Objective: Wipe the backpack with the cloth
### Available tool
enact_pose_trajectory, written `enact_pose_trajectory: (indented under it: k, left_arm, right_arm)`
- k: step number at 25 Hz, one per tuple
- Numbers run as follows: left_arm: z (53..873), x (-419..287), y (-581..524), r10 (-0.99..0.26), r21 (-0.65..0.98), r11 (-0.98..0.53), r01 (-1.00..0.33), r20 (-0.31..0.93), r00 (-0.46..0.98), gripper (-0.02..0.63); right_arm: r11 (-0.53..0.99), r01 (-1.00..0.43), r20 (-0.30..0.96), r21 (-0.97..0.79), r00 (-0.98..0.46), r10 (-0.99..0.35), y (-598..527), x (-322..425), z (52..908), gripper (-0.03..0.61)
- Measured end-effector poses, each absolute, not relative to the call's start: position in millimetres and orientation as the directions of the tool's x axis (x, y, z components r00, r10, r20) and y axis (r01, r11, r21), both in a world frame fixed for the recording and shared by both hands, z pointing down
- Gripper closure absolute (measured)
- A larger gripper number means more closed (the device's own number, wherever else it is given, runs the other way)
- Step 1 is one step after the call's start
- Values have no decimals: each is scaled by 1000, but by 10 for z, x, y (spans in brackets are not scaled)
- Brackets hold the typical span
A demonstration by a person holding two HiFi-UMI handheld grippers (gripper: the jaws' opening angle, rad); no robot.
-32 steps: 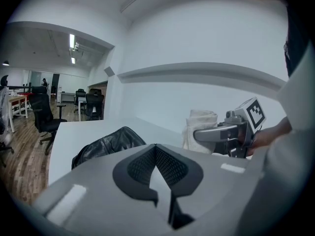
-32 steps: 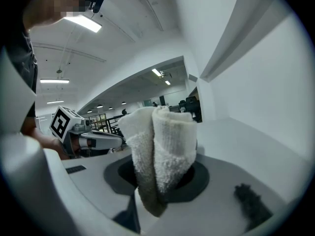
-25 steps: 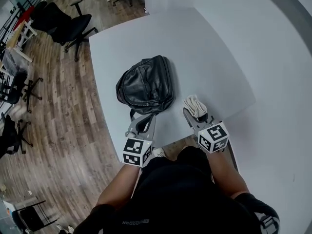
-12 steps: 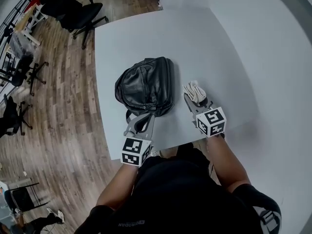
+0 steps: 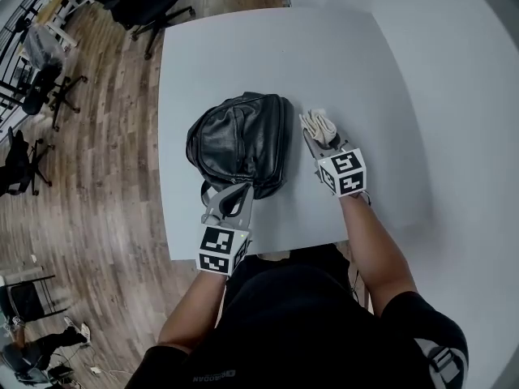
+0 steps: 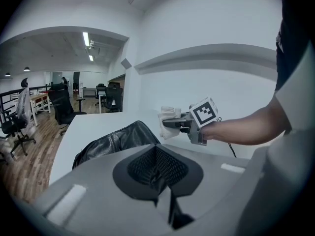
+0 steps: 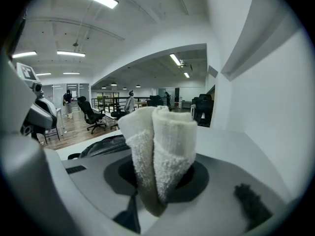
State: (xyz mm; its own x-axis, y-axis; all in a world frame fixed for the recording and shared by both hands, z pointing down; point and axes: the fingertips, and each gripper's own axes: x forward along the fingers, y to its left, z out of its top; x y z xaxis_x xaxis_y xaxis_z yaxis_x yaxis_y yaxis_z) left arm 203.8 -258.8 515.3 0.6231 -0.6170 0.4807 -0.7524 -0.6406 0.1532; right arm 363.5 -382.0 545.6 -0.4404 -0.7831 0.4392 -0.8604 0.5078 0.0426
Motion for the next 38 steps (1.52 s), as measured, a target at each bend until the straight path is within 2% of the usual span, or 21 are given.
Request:
enact_pose_trajectory:
  k: [16, 25, 32, 38]
  left_arm:
    - [5412, 2001, -2554, -627, 158, -581, -798, 539, 563, 607]
    - [5435, 1909, -2571, -628, 165, -574, -802, 539, 561, 607]
    - [5380, 1813, -2580, -626, 252, -549, -797, 508, 592, 607]
    - [5333, 1754, -2516, -627, 241, -566, -788, 495, 602, 607]
  right_arm:
    - [505, -863, 500, 22, -428, -753, -4662, 3720, 6078, 469]
    - [515, -857, 486, 17, -443, -753, -4603, 3610, 6040, 469]
    - [511, -859, 488, 13, -441, -754, -4408, 3552, 6007, 469]
    - [502, -865, 488, 7, -436, -756, -4179, 3507, 5990, 469]
